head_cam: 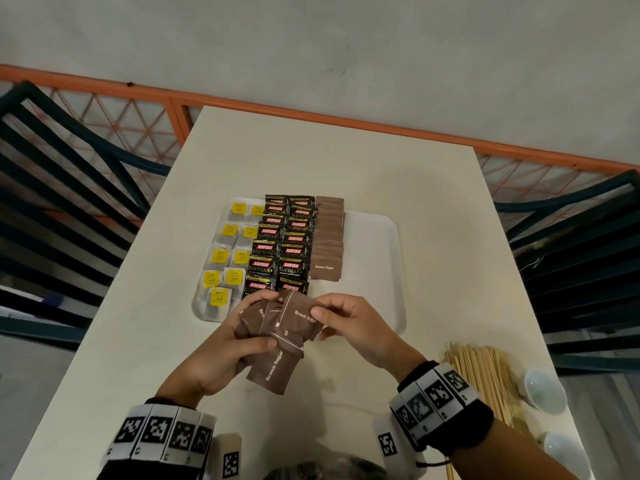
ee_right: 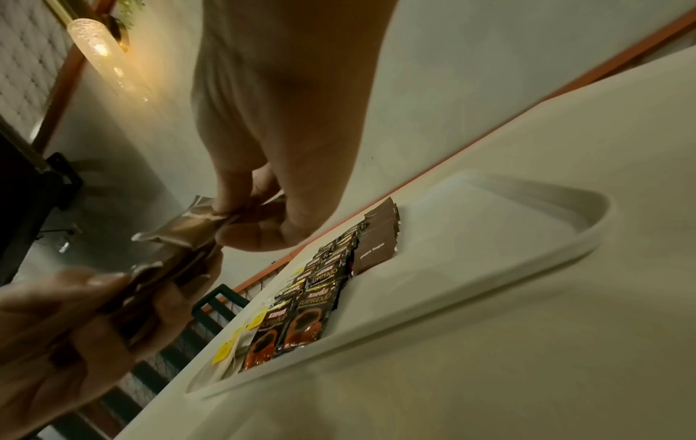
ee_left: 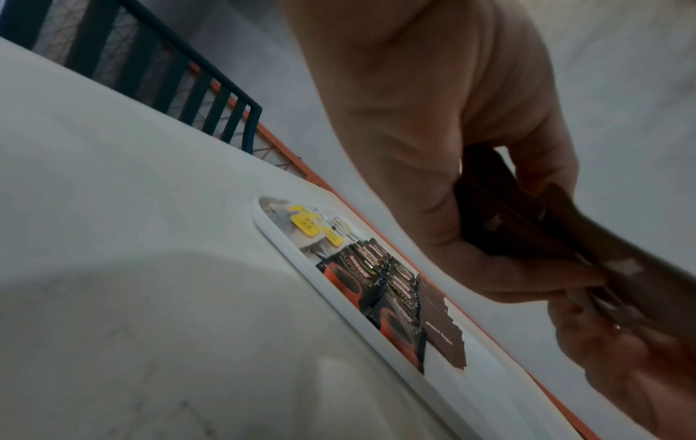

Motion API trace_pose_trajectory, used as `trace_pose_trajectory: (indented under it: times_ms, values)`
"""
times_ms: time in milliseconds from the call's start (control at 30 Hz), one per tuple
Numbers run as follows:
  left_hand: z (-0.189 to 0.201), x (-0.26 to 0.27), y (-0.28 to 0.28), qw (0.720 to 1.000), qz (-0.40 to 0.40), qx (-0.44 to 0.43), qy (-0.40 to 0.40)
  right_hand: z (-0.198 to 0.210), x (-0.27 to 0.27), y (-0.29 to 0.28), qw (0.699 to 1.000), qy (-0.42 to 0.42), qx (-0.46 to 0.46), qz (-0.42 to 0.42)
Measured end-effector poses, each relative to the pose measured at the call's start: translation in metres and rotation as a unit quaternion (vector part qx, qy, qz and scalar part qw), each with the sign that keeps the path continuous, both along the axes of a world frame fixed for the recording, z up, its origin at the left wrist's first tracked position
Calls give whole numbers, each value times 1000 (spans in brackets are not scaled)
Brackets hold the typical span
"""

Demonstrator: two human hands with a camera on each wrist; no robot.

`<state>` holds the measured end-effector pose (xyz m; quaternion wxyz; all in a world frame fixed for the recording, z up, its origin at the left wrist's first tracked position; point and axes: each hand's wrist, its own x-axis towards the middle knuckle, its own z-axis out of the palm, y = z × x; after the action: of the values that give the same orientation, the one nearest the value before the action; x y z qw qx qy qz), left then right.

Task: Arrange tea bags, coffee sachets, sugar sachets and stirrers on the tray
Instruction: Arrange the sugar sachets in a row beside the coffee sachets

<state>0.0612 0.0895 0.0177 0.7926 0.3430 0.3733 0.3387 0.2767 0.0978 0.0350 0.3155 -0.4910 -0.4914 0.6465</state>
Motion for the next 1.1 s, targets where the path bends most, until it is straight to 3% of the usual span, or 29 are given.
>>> trace_pose_trajectory:
  times_ms: [133,267,533,867,1100]
  values:
    - [-8,-2,0,1000,20,-17,6,-5,9,22,998,8,-10,-63]
    - [-12,-8,0,999,41,-25,-2,-20,27,55,982,-128,33,-136]
    - [-19,-12,3,998,54,-36,-4,-52,35,97,945,-310,66,-83]
    - [-21,-10,5,998,50,-43,0,-60,25,104,926,-336,112,-133]
    - [-18,-6,5,998,53,-37,-8,-51,18,96,899,-399,140,-112]
